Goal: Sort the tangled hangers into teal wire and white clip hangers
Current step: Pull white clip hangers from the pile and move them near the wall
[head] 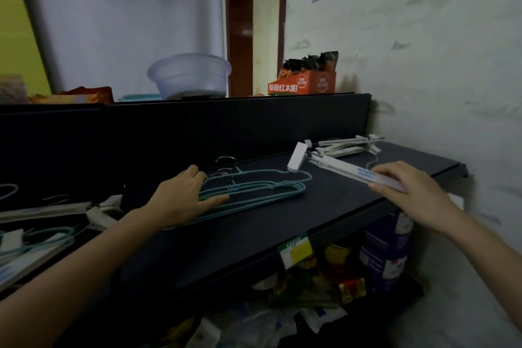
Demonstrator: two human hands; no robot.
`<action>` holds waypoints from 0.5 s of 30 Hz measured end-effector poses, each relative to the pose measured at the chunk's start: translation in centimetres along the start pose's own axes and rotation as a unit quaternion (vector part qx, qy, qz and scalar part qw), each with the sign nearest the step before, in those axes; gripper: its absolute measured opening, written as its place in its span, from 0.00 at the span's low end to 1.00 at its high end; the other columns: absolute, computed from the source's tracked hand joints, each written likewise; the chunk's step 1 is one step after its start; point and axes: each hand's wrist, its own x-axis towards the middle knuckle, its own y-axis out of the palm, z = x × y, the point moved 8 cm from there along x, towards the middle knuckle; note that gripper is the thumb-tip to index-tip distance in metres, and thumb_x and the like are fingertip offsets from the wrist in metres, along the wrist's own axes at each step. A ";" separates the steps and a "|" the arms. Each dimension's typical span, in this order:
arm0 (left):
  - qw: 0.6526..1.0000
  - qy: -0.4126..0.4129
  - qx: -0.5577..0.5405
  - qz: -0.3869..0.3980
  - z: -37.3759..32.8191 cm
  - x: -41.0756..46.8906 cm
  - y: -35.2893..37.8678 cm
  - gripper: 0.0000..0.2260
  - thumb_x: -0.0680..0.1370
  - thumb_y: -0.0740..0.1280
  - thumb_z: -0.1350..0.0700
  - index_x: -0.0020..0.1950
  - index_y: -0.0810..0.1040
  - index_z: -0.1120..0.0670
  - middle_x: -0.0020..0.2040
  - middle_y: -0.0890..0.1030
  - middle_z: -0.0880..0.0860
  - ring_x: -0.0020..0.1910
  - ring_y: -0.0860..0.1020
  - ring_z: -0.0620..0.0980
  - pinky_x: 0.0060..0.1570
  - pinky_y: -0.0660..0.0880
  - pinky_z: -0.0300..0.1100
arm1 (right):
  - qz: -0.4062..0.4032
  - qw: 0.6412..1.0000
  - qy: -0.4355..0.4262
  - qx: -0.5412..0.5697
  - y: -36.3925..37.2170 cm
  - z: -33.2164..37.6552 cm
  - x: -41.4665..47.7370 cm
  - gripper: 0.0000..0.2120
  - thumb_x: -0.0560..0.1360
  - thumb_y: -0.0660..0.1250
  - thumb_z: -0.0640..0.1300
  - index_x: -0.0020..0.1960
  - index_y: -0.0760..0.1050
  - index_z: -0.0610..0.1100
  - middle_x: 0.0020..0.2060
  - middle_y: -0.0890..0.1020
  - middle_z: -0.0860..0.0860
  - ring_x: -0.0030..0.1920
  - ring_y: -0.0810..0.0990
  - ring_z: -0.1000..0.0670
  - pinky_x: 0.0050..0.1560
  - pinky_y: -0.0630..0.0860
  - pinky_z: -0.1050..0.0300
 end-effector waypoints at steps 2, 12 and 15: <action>1.000 -0.005 0.011 0.008 0.5 0.5 0.6 0.44 0.64 0.45 0.25 0.66 0.66 0.55 0.58 0.69 0.50 0.52 0.72 0.48 0.49 0.72 0.41 | 0.001 1.000 -0.016 0.007 0.9 -0.6 1.6 0.14 0.75 0.66 0.48 0.59 0.75 0.46 0.48 0.75 0.52 0.47 0.75 0.51 0.45 0.68 0.56; 0.999 0.004 0.045 0.019 1.5 1.3 2.1 0.48 0.59 0.35 0.21 0.62 0.70 0.49 0.51 0.69 0.44 0.48 0.69 0.43 0.48 0.68 0.36 | 0.052 0.995 -0.069 0.055 5.8 -2.4 8.6 0.13 0.75 0.65 0.50 0.58 0.75 0.48 0.51 0.76 0.53 0.51 0.75 0.51 0.48 0.70 0.54; 0.998 -0.003 0.058 -0.008 0.0 2.7 1.1 0.38 0.69 0.41 0.26 0.63 0.69 0.50 0.56 0.71 0.46 0.53 0.70 0.45 0.51 0.68 0.36 | 0.079 0.990 -0.094 0.070 7.1 -3.0 10.2 0.10 0.75 0.65 0.51 0.55 0.74 0.52 0.51 0.76 0.55 0.51 0.75 0.53 0.49 0.72 0.53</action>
